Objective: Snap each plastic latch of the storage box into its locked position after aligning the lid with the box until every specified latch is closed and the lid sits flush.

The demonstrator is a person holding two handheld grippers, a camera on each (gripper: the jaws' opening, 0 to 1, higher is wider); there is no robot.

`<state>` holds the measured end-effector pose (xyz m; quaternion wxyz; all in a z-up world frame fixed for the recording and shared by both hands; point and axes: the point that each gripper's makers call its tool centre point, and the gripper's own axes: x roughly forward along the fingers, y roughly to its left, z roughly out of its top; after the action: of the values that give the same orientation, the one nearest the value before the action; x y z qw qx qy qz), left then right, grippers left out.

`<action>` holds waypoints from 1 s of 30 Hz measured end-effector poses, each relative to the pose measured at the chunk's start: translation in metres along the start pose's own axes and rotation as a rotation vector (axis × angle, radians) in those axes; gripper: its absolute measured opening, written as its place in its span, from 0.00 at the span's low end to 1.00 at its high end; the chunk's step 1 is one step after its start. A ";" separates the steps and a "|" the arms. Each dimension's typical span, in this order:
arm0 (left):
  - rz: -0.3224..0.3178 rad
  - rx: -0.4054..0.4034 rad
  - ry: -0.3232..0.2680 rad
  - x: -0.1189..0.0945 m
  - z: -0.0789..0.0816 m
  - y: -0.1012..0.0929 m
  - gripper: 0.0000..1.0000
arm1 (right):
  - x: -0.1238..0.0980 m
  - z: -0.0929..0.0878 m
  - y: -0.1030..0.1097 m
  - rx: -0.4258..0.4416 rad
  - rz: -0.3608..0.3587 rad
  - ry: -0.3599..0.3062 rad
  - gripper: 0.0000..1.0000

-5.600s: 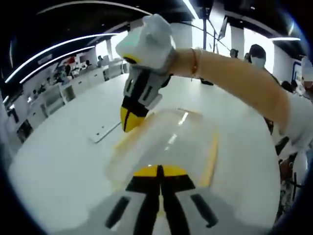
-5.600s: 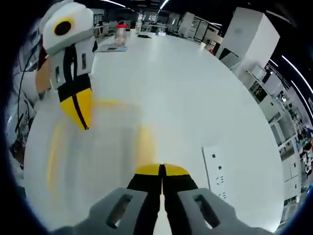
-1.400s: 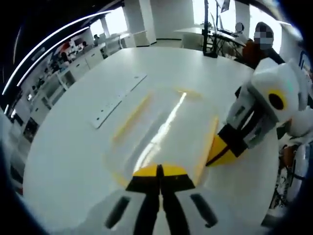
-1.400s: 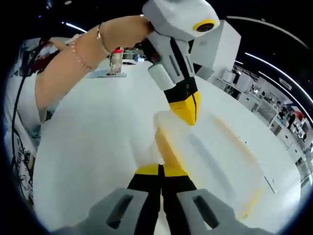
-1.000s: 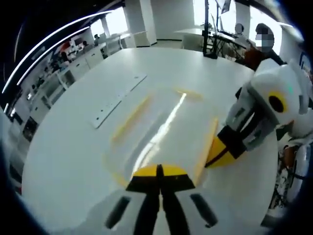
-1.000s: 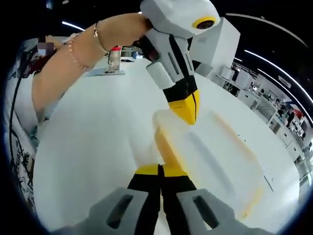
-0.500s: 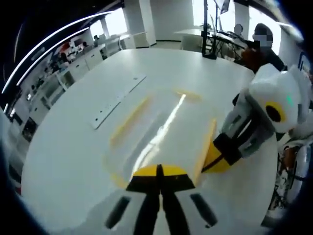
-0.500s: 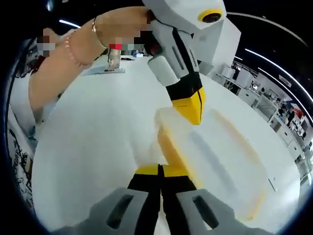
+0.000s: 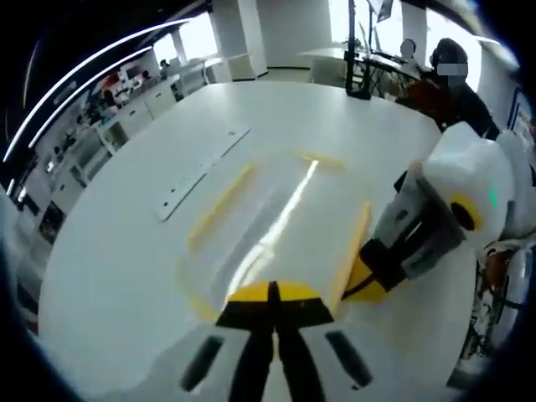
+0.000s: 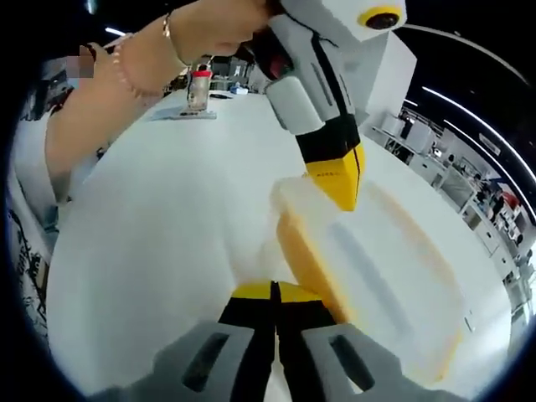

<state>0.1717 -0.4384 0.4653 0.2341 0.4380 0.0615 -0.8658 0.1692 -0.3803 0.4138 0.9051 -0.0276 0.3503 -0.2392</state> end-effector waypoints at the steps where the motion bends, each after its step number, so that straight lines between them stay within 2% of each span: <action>1: 0.000 0.003 0.000 0.000 0.000 0.000 0.00 | 0.000 -0.001 -0.001 -0.012 -0.008 0.009 0.00; 2: -0.001 0.001 0.001 0.000 0.000 -0.001 0.00 | 0.002 -0.002 0.001 -0.007 -0.003 0.009 0.00; 6: -0.021 0.004 -0.016 0.004 0.000 -0.003 0.00 | 0.011 -0.016 0.003 0.021 -0.065 0.027 0.00; 7: -0.021 0.006 -0.016 0.006 0.000 -0.004 0.00 | 0.011 -0.012 0.004 0.083 -0.034 -0.004 0.00; 9: -0.025 -0.003 -0.006 0.007 0.002 -0.003 0.00 | 0.010 -0.017 0.001 0.029 -0.049 0.058 0.00; 13: -0.027 0.007 -0.003 0.009 0.002 -0.003 0.00 | 0.001 -0.010 0.006 0.069 0.015 -0.002 0.00; 14: -0.035 -0.007 -0.012 0.010 0.003 -0.003 0.00 | -0.001 -0.001 0.004 0.067 0.004 -0.051 0.00; 15: -0.043 -0.027 -0.020 0.009 0.003 -0.003 0.00 | -0.007 0.005 0.004 0.062 0.028 -0.068 0.00; 17: -0.053 -0.029 -0.032 0.008 0.003 -0.005 0.00 | -0.014 0.010 0.005 0.101 0.077 -0.062 0.00; 18: -0.059 -0.022 -0.039 0.007 0.003 -0.006 0.00 | -0.020 0.016 0.006 0.114 0.107 -0.088 0.00; 20: -0.065 -0.027 -0.045 0.006 0.004 -0.006 0.00 | -0.027 0.023 0.004 0.123 0.110 -0.118 0.00; 21: -0.091 -0.050 -0.057 0.005 0.005 -0.008 0.00 | -0.046 0.039 -0.010 0.114 0.077 -0.188 0.00; 24: -0.094 -0.038 -0.104 0.003 0.011 -0.009 0.00 | -0.063 0.051 -0.023 0.160 0.075 -0.263 0.00; 25: -0.084 -0.041 -0.144 0.000 0.019 -0.007 0.00 | -0.068 0.051 -0.026 0.163 0.075 -0.266 0.00; 26: -0.098 -0.045 -0.162 -0.003 0.022 -0.010 0.00 | -0.073 0.051 -0.031 0.163 0.063 -0.270 0.00; 28: -0.121 -0.039 -0.231 -0.012 0.036 -0.016 0.00 | -0.080 0.051 -0.042 0.160 0.031 -0.281 0.00; 30: -0.097 -0.032 -0.290 -0.021 0.048 -0.014 0.02 | -0.089 0.054 -0.051 0.177 -0.001 -0.318 0.00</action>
<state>0.1413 -0.4334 0.5096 0.2054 0.3010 0.0619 -0.9292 0.1261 -0.3911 0.5209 0.9480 0.0146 0.1802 -0.2621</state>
